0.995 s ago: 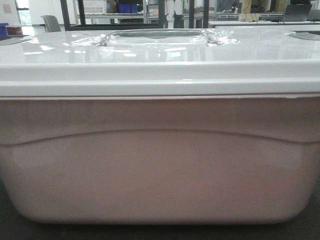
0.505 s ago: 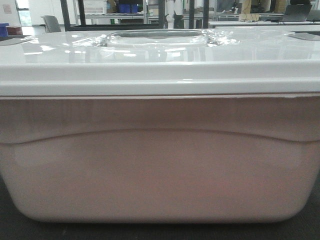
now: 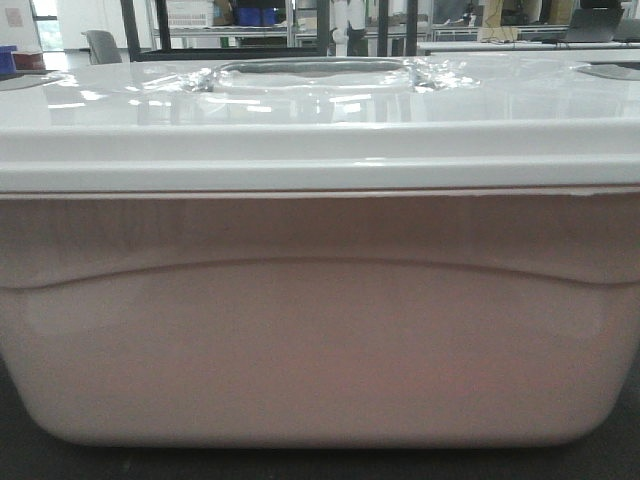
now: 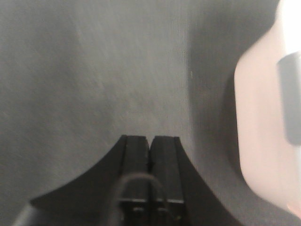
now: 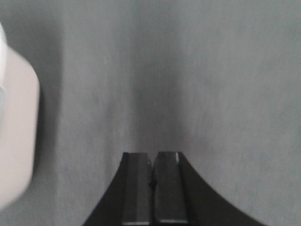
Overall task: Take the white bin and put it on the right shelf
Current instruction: 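Lower both grippers toward the grey side clips of the white bin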
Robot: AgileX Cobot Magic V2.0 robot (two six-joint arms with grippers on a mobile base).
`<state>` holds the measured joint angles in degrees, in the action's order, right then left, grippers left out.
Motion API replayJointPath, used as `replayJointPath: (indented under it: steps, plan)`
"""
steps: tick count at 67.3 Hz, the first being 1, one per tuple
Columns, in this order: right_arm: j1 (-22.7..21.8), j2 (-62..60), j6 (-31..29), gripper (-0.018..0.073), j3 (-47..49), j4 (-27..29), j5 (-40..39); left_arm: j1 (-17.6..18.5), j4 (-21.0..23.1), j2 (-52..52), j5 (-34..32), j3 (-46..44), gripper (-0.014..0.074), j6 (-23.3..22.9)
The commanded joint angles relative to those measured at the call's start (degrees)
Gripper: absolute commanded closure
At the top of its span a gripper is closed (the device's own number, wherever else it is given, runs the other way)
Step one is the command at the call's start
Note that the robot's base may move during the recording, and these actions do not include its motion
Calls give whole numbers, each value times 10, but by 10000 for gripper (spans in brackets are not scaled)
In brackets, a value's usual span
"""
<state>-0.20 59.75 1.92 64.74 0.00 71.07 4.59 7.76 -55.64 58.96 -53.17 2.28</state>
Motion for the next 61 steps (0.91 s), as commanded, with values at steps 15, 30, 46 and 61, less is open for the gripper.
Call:
replayJointPath:
  steps: [15, 30, 46, 61]
  plan:
    - [-3, 31, -5, 531, 21, 0, 35, 5, 14, -79, -28, -22, 713, -3]
    - [-3, 31, -4, 529, 13, 35, 19, 5, 14, -98, -29, -37, 713, -3]
    - [-3, 31, 33, 529, -44, 67, 0, 5, 14, -98, -26, -75, 713, -3]
    - [-3, 31, 54, 529, -47, 65, -32, 5, 14, -105, -10, -76, 711, -3]
